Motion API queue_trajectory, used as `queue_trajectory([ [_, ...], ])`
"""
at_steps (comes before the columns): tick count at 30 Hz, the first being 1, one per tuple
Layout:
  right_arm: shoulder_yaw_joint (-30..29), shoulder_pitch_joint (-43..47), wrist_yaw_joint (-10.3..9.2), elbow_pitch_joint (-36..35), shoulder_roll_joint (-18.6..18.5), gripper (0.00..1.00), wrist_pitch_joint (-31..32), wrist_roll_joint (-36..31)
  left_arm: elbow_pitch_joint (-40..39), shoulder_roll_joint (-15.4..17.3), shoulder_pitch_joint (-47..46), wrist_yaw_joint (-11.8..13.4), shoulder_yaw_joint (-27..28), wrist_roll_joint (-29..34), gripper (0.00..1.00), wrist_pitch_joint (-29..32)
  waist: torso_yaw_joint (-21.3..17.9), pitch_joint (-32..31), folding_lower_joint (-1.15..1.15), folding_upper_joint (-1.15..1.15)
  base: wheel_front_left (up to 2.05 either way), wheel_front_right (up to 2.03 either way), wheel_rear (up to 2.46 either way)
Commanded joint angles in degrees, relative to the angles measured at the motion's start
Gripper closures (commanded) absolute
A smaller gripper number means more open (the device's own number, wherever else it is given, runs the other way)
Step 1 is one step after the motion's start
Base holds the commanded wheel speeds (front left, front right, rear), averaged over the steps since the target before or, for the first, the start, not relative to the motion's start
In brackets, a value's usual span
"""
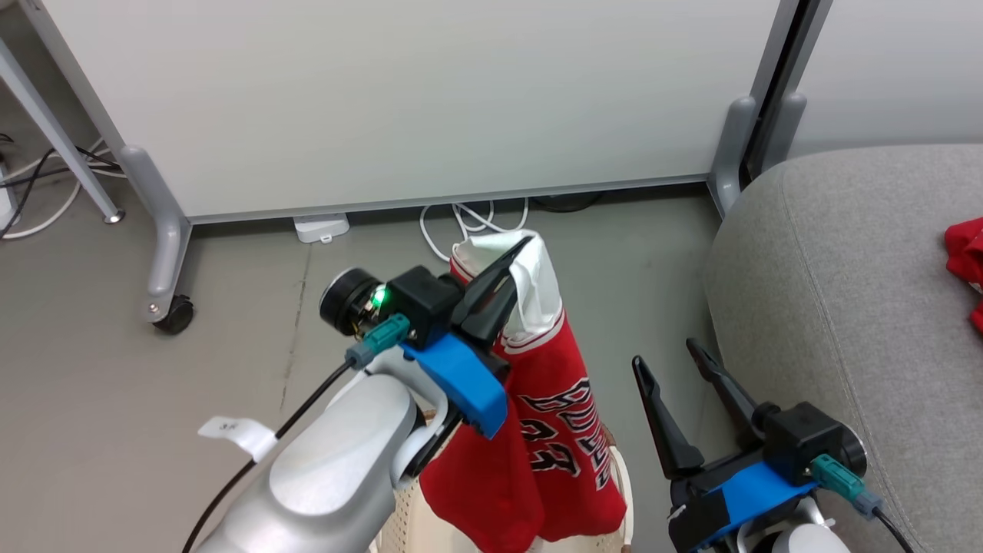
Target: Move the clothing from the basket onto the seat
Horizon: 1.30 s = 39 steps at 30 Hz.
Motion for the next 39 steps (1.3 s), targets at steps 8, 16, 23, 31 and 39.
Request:
queue_trajectory([
  [8,1.6,1.9,0.01,0.3,0.0,0.00,1.4,0.5,1.7,-1.3,-7.2,0.0,-2.0,-3.3,1.00,2.7,0.8,-2.5,0.01,0.00,0.00,0.00,0.00],
  [16,3.3,2.1,0.01,0.5,0.0,0.00,2.2,1.2,4.3,-3.4,-11.3,0.0,-2.3,-4.9,1.00,4.0,0.7,-3.7,0.01,0.00,0.00,0.00,0.00],
  [23,4.0,1.8,0.01,0.6,0.0,0.00,2.5,1.3,6.0,-4.4,-12.2,0.2,-3.0,-5.7,1.00,3.9,0.4,-3.8,0.01,0.00,0.00,0.00,0.00],
  [31,7.1,-1.7,0.01,3.1,-0.1,0.00,4.2,2.1,7.1,-4.9,-13.3,0.2,-3.7,-6.5,1.00,3.6,0.6,-3.1,0.01,0.00,0.00,0.00,0.00],
  [39,3.7,-4.2,0.01,4.3,-0.1,0.00,4.9,-1.3,7.8,-5.3,-13.8,0.1,-5.2,-7.1,1.00,3.3,1.6,-2.6,0.01,0.00,0.00,0.00,0.00],
])
